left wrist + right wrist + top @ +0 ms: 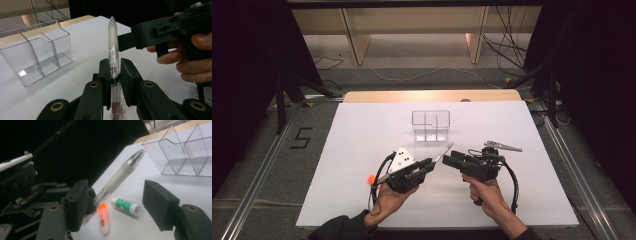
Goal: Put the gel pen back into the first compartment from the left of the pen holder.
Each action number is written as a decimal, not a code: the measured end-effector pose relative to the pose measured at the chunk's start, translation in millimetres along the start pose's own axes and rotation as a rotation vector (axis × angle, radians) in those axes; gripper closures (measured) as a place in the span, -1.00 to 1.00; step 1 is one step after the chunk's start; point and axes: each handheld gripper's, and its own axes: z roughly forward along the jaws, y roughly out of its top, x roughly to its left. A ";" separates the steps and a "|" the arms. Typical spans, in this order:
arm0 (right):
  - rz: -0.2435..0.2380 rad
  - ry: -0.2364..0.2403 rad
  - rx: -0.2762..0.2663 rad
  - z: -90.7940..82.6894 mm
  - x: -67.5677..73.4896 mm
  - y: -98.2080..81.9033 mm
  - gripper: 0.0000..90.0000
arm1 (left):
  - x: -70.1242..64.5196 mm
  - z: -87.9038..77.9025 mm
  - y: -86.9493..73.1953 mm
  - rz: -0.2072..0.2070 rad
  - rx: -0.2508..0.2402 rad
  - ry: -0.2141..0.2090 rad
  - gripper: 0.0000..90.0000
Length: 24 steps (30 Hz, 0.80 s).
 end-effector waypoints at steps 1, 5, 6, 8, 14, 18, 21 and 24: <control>0.009 0.006 -0.004 1.1 -0.2 0.3 -0.09 | -0.7 0.1 -0.3 0.001 -0.002 -0.001 0.76; 0.040 0.035 -0.012 6.2 -0.6 0.9 0.04 | -3.8 -0.2 -1.1 0.000 -0.005 -0.006 0.76; 0.052 0.041 -0.012 7.3 0.1 1.0 0.08 | -4.4 -0.3 -1.3 0.001 -0.009 -0.004 0.76; 0.063 0.056 -0.019 10.0 0.1 1.2 0.15 | -5.1 -0.4 -1.7 0.008 -0.008 -0.005 0.76; 0.086 0.067 -0.027 12.6 0.3 0.8 0.36 | -6.5 -0.9 -2.0 -0.002 -0.014 -0.010 0.76; 0.102 0.073 -0.028 12.8 0.3 0.7 0.49 | -7.6 -0.9 -2.3 -0.005 -0.020 -0.009 0.76; 0.105 0.071 -0.038 12.9 0.5 0.4 0.66 | -7.6 -0.1 -2.9 -0.004 -0.012 -0.014 0.76; 0.119 0.090 -0.035 13.2 2.6 0.3 0.77 | -7.0 2.5 -3.8 -0.020 0.007 -0.026 0.75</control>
